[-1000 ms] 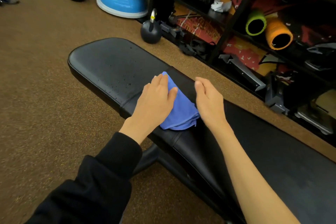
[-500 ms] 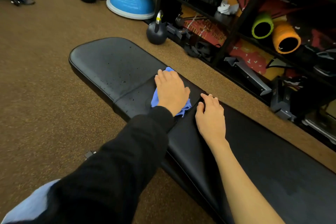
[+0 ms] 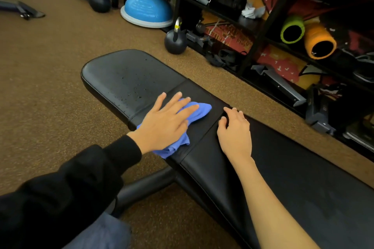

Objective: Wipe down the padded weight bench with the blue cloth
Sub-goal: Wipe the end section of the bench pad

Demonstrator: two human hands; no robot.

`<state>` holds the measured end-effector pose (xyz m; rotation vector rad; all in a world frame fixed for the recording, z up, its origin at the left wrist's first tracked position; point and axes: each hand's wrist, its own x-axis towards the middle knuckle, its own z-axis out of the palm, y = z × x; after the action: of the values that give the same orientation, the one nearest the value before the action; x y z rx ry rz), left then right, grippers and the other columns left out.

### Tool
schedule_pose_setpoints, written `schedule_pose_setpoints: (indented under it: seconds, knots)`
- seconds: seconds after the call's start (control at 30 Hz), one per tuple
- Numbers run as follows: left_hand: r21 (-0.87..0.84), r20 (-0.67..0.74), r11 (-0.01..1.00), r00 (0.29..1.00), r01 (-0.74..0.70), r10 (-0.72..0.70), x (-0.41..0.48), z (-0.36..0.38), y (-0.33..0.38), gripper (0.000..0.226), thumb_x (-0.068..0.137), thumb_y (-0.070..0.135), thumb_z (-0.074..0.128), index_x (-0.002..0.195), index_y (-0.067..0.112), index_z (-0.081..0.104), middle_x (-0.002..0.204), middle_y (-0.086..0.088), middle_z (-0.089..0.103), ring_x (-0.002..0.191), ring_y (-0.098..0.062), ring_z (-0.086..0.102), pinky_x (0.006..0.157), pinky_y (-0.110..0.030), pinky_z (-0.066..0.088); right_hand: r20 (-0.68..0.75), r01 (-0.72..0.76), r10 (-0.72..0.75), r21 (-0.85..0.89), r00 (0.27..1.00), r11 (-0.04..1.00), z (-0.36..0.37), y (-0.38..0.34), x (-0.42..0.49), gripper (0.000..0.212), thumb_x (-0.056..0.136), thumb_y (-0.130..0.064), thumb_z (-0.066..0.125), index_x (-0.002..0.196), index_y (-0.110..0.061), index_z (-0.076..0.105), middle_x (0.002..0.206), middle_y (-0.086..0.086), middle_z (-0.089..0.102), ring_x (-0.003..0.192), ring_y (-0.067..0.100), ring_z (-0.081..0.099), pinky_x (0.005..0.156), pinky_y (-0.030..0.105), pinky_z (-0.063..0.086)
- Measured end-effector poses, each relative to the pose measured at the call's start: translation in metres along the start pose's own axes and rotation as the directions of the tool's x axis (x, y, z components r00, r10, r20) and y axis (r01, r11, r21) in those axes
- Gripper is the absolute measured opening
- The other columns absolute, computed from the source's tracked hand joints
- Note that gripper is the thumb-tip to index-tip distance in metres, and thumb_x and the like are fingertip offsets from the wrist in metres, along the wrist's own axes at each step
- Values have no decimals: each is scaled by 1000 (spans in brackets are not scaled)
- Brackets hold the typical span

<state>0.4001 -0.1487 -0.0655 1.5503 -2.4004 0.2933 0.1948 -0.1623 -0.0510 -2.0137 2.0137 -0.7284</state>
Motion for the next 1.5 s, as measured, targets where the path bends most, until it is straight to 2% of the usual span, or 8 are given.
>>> schedule_pose_setpoints:
  seconds: [0.1, 0.23, 0.5, 0.73, 0.93, 1.13, 1.3, 1.5]
  knots:
    - [55, 61, 993, 993, 102, -106, 24, 1, -4, 57, 92, 35, 20, 135, 17, 53, 149, -12, 40, 140, -32, 32, 110, -59, 22, 6, -5, 5, -2, 1000, 1000, -1, -1, 0, 40, 99, -21, 38, 138, -16, 45, 149, 9, 38, 142, 25, 23, 115, 42, 23]
    - [99, 73, 986, 988, 132, -139, 72, 11, 2, 56, 99, 36, 26, 152, 21, 17, 161, -11, -3, 148, -29, -2, 115, -58, 2, -5, 6, -6, -13, 1000, 1000, -2, -2, 0, 40, 98, -21, 38, 136, -14, 47, 146, 10, 41, 140, 26, 27, 115, 41, 24]
    - [-276, 96, 952, 989, 136, -113, 76, 8, 9, 75, 80, 40, 9, 130, 8, 55, 125, -9, 59, 118, -26, 51, 100, -37, 35, -22, 5, -5, -12, 1000, 1000, -3, -4, -1, 38, 97, -21, 39, 134, -14, 49, 142, 8, 46, 135, 25, 33, 111, 39, 30]
    - [-363, 32, 932, 999, 4, 8, -6, -16, 4, 40, 98, 26, 39, 135, 18, 52, 139, 4, 50, 133, -15, 41, 103, -27, 32, 2, 1, -1, -29, 1000, 1000, -1, -2, -1, 40, 99, -22, 38, 137, -14, 47, 146, 10, 42, 141, 26, 26, 115, 39, 25]
    - [-282, 112, 949, 987, 141, -113, 30, -7, -1, 58, 94, 33, 17, 133, 9, 53, 137, -12, 52, 124, -27, 49, 99, -40, 39, -13, 2, -3, -22, 1000, 1000, -1, -3, 0, 39, 98, -21, 39, 135, -13, 48, 146, 12, 42, 140, 27, 28, 115, 42, 26]
    - [6, 143, 966, 956, 260, -258, 64, 2, 17, 52, 100, 34, 27, 142, 4, 37, 150, -22, 29, 144, -33, 16, 117, -47, 4, -8, 4, -4, -22, 1000, 1000, -2, -3, -1, 39, 98, -21, 39, 135, -13, 48, 146, 12, 42, 140, 27, 28, 115, 41, 25]
    - [-138, 51, 989, 997, -46, 54, 31, -4, 9, 46, 90, 20, 33, 115, -3, 65, 116, -18, 65, 113, -34, 61, 94, -39, 48, -10, 3, -3, -13, 1000, 1000, -1, -2, -2, 40, 98, -22, 39, 136, -14, 47, 147, 12, 41, 142, 27, 26, 115, 40, 25]
    - [-273, 71, 962, 997, -23, 44, -29, -26, -22, 58, 93, 34, 19, 137, 9, 48, 139, -5, 51, 134, -21, 41, 108, -24, 24, 6, -5, 5, -25, 1000, 1000, -1, -2, -2, 41, 99, -23, 38, 138, -15, 45, 149, 11, 38, 143, 26, 23, 116, 40, 23]
